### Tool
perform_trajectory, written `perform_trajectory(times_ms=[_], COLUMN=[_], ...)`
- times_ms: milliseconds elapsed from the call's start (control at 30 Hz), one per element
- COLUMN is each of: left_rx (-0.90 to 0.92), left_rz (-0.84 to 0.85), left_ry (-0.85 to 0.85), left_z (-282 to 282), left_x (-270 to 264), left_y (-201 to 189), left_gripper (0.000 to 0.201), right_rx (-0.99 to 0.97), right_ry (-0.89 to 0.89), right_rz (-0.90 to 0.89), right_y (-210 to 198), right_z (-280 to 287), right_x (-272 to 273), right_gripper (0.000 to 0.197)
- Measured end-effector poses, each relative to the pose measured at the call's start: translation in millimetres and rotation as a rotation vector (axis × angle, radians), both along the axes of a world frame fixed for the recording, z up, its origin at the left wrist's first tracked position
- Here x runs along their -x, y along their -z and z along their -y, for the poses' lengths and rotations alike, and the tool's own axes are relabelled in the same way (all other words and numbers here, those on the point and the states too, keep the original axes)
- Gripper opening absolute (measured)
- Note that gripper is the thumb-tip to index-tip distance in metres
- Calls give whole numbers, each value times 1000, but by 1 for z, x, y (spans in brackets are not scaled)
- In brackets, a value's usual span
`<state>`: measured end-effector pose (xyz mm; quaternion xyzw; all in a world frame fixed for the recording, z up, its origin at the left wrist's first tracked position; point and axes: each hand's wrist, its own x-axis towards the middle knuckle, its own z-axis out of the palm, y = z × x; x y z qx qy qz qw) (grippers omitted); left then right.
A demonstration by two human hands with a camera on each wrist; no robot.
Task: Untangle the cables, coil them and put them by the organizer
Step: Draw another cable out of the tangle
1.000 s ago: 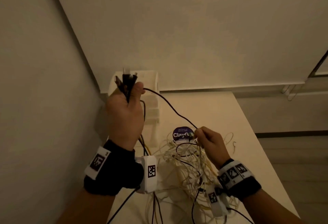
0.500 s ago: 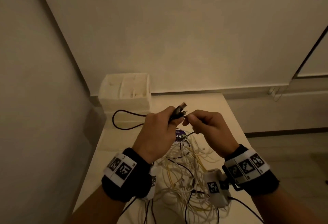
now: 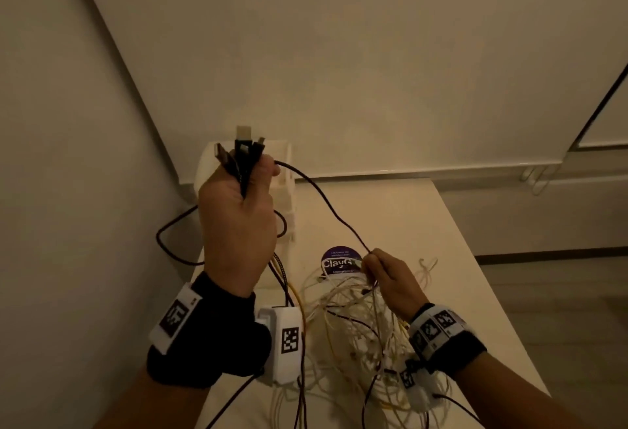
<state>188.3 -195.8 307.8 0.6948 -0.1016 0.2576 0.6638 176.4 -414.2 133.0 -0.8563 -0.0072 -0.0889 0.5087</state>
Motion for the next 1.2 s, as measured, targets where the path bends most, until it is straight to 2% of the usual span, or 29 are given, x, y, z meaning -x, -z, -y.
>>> perform_trajectory(times_ms=[133,200,300,367,433,500,567,733,833,900,1000,1100,1200], left_rx=[-45,-58,-88,-228,-389,-436,-458,-627,-655,-639,-616,-590,-445], left_rz=[7,51,50,40,55,49,24,-14,-24,-28,-25,-41,-44], left_ry=[-131,-140,88,244,329,363,352,233,195,195,241,267,159], left_z=[-11,-11,0,13,25,33,39,38,37,34,33,29,17], left_x=[-2,3,17,24,28,24,19,3,5,5,8,12,7], left_y=[9,3,-4,-6,-9,-6,-1,16,22,23,23,20,18], left_gripper=[41,36,17,15,15,20,23,25,23,20,6,16,18], right_rx=[-207,-301,-281,-262,-192,67,276,107,84,21,-84,-143,-172], right_ry=[134,190,187,117,18,-80,-99,-229,-241,-252,-275,-264,-248], right_rz=[34,74,191,277,316,226,139,184,208,205,203,182,118], right_y=[-28,-49,-86,-110,-128,-132,-130,-143,-150,-152,-147,-140,-123], right_z=[3,6,6,0,-6,-11,-11,-10,-7,-5,-2,-1,4], right_x=[-21,-26,-24,-17,-16,-23,-28,-15,-3,7,21,29,38], right_gripper=[26,26,26,24,23,29,49,52,27,23,22,23,24])
